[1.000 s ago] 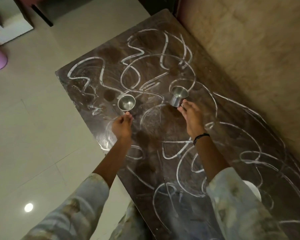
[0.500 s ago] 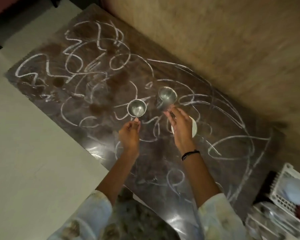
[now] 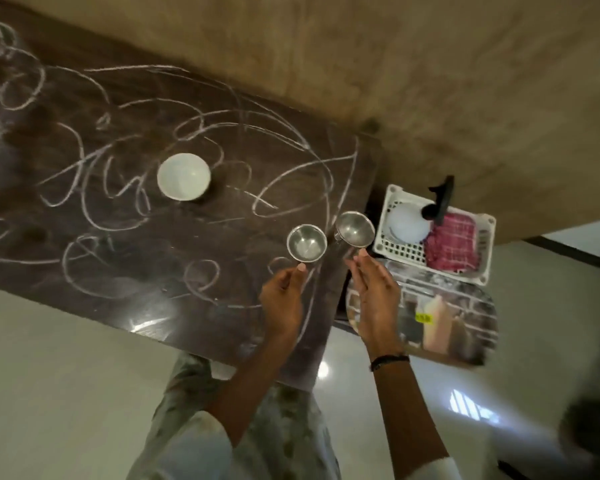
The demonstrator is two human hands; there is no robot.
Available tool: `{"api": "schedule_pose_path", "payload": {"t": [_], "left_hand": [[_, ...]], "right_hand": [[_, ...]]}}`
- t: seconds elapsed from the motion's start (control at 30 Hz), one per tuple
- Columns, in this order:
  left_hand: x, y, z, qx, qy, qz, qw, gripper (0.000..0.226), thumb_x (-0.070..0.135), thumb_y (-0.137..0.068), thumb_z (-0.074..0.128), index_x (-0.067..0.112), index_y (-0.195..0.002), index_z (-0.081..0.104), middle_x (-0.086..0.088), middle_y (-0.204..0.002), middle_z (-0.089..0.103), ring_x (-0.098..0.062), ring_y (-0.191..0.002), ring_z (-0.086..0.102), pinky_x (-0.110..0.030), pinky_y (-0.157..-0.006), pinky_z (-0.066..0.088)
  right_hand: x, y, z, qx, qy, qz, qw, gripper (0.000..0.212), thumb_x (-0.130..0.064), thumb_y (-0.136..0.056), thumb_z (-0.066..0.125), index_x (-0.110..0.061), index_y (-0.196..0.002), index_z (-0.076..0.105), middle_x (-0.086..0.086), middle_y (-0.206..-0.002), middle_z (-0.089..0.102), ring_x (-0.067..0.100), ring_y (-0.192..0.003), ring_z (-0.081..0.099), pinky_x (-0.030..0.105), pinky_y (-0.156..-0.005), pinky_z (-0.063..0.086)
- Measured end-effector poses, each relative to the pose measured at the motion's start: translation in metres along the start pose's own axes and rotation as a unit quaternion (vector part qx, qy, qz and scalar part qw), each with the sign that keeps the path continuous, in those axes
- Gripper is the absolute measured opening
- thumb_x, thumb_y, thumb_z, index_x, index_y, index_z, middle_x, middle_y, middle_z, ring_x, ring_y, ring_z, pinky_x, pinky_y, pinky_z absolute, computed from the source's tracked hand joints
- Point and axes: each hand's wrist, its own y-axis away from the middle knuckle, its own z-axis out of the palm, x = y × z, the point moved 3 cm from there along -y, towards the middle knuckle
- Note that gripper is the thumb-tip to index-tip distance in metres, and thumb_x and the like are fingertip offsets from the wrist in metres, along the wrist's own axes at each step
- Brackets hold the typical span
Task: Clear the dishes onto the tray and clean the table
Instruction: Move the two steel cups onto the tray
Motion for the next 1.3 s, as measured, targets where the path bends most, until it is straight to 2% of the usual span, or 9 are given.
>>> {"api": "schedule_pose_path", "payload": {"t": [0.1, 0.2, 0.3, 0.37, 0.47, 0.73, 0.93, 1.13, 1.3], "left_hand": [[-0.029, 0.040, 0.048, -0.041, -0.038, -0.014, 0.998, 0.014, 0.020, -0.086, 0.066, 0.013, -0.074, 0.070, -0.007, -0.069, 0.066, -0.011, -0.067, 0.057, -0.030, -0.067, 0.048], [-0.063, 0.065, 0.085, -0.075, -0.086, -0.019, 0.993, 0.011, 0.020, -0.084, 0.068, 0.017, -0.075, 0.073, 0.009, -0.061, 0.067, -0.003, -0.063, 0.058, -0.029, -0.068, 0.050], [-0.091, 0.088, 0.124, -0.126, -0.124, -0.024, 0.984, 0.011, 0.014, -0.084, 0.067, 0.010, -0.078, 0.075, 0.020, -0.054, 0.063, 0.007, -0.060, 0.059, -0.012, -0.063, 0.045], [-0.106, 0.099, 0.145, -0.142, -0.140, -0.027, 0.980, 0.014, 0.011, -0.084, 0.067, 0.000, -0.079, 0.073, 0.018, -0.056, 0.060, 0.012, -0.058, 0.057, -0.004, -0.058, 0.040], [-0.128, 0.110, 0.170, -0.154, -0.160, -0.043, 0.974, 0.017, 0.016, -0.084, 0.067, 0.000, -0.080, 0.072, 0.003, -0.063, 0.061, 0.010, -0.059, 0.055, -0.008, -0.059, 0.038], [-0.147, 0.110, 0.231, -0.166, -0.181, -0.057, 0.968, 0.020, 0.013, -0.084, 0.066, -0.005, -0.075, 0.068, -0.006, -0.062, 0.057, 0.002, -0.053, 0.051, -0.009, -0.056, 0.036], [-0.142, 0.096, 0.249, -0.162, -0.195, -0.025, 0.967, 0.020, 0.011, -0.085, 0.066, -0.009, -0.084, 0.069, -0.018, -0.072, 0.065, 0.005, -0.052, 0.052, -0.007, -0.055, 0.037], [-0.149, 0.091, 0.268, -0.175, -0.206, -0.051, 0.961, 0.024, 0.018, -0.089, 0.061, -0.005, -0.089, 0.067, -0.025, -0.088, 0.069, -0.020, -0.075, 0.056, -0.027, -0.068, 0.043], [-0.145, 0.081, 0.283, -0.218, -0.228, -0.045, 0.948, 0.022, 0.015, -0.089, 0.060, -0.005, -0.094, 0.067, -0.022, -0.095, 0.070, -0.018, -0.081, 0.055, -0.016, -0.062, 0.036]], "right_hand": [[-0.014, -0.005, -0.073, 0.073, -0.020, -0.016, 0.997, 0.026, -0.010, -0.087, 0.062, 0.000, -0.111, 0.064, 0.013, -0.112, 0.068, 0.022, -0.108, 0.065, 0.029, -0.094, 0.052], [-0.021, -0.014, -0.127, 0.098, -0.023, -0.042, 0.994, 0.010, -0.008, -0.089, 0.061, -0.006, -0.098, 0.067, 0.001, -0.094, 0.073, 0.012, -0.097, 0.067, 0.028, -0.093, 0.053], [-0.023, -0.031, -0.181, 0.145, -0.030, -0.066, 0.987, 0.012, -0.005, -0.092, 0.058, -0.004, -0.102, 0.064, -0.003, -0.089, 0.070, 0.012, -0.098, 0.063, 0.026, -0.090, 0.051], [-0.021, -0.041, -0.212, 0.178, -0.029, -0.062, 0.982, 0.022, -0.009, -0.092, 0.061, 0.003, -0.111, 0.063, -0.002, -0.095, 0.073, 0.016, -0.104, 0.064, 0.026, -0.092, 0.051], [-0.019, -0.053, -0.246, 0.219, -0.013, -0.050, 0.974, 0.034, -0.017, -0.089, 0.065, 0.004, -0.117, 0.064, 0.012, -0.112, 0.070, 0.025, -0.112, 0.063, 0.037, -0.100, 0.049], [-0.021, -0.081, -0.284, 0.243, 0.024, -0.039, 0.969, 0.027, -0.021, -0.090, 0.063, -0.004, -0.111, 0.069, 0.003, -0.102, 0.072, 0.012, -0.097, 0.067, 0.026, -0.082, 0.052], [-0.011, -0.085, -0.293, 0.245, 0.027, -0.059, 0.967, 0.034, -0.023, -0.092, 0.062, -0.002, -0.118, 0.066, 0.011, -0.120, 0.066, 0.014, -0.109, 0.062, 0.016, -0.077, 0.051], [-0.008, -0.075, -0.311, 0.205, 0.094, -0.081, 0.971, 0.028, -0.021, -0.094, 0.059, -0.011, -0.119, 0.066, 0.009, -0.121, 0.066, 0.017, -0.118, 0.058, 0.027, -0.093, 0.049], [-0.001, -0.066, -0.317, 0.208, 0.142, -0.067, 0.965, 0.026, -0.021, -0.092, 0.062, -0.014, -0.117, 0.068, 0.002, -0.116, 0.069, 0.014, -0.116, 0.060, 0.030, -0.095, 0.047]]}}
